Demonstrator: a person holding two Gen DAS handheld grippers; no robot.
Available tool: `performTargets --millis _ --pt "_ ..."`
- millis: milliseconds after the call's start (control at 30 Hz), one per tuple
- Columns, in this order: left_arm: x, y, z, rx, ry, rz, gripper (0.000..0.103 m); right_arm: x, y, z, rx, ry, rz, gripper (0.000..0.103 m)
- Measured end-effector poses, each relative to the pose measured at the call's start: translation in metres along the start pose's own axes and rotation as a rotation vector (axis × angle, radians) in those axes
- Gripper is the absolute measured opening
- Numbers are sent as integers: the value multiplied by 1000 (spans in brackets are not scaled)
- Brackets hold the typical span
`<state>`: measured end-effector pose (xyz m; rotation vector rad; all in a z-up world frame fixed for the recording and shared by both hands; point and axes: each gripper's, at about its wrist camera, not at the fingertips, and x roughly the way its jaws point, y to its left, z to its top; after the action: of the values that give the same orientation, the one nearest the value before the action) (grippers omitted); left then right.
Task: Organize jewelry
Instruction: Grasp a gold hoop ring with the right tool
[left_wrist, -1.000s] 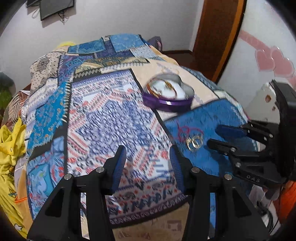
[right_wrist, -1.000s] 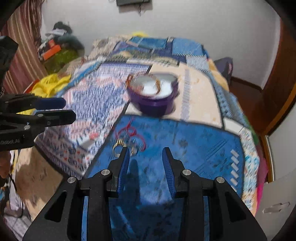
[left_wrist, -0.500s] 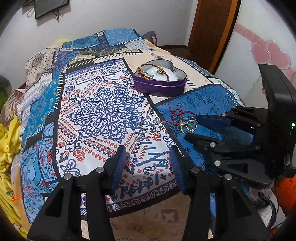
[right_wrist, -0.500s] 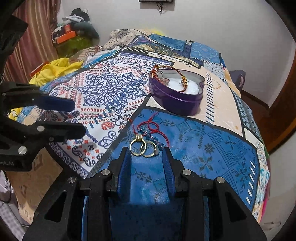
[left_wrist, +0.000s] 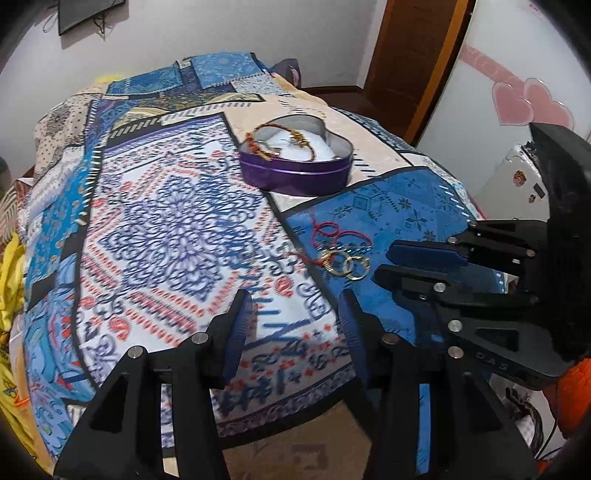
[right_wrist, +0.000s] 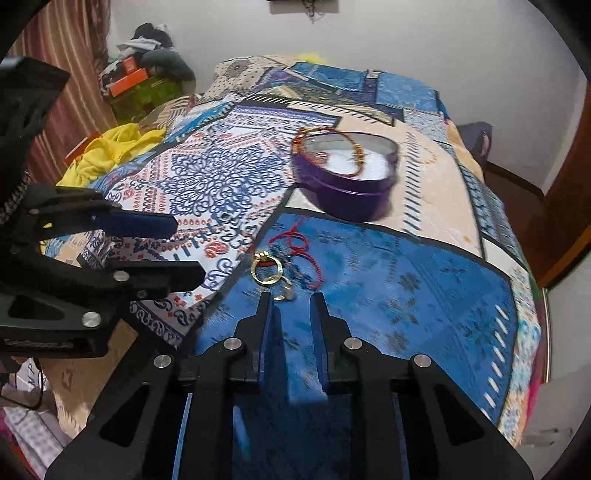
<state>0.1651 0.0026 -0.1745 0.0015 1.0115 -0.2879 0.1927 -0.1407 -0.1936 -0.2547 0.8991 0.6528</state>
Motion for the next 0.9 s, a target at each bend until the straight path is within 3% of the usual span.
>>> performTargets --millis 167,533,600,667,900 --pt "15 -12 6 23 40 -78 48 -7 -9 -2 19 1 -26 18" --pt "36 -13 24 62 58 -38 43 -12 -15 -14 30 24 -34 18" --pt "39 -16 26 81 52 -35 38 -12 -16 -15 38 23 -31 18" --pt "40 -17 26 91 43 -28 25 -12 -16 -16 46 20 -27 18" --pt "29 -9 23 58 -1 -32 25 -9 -6 -9 48 6 12 18"
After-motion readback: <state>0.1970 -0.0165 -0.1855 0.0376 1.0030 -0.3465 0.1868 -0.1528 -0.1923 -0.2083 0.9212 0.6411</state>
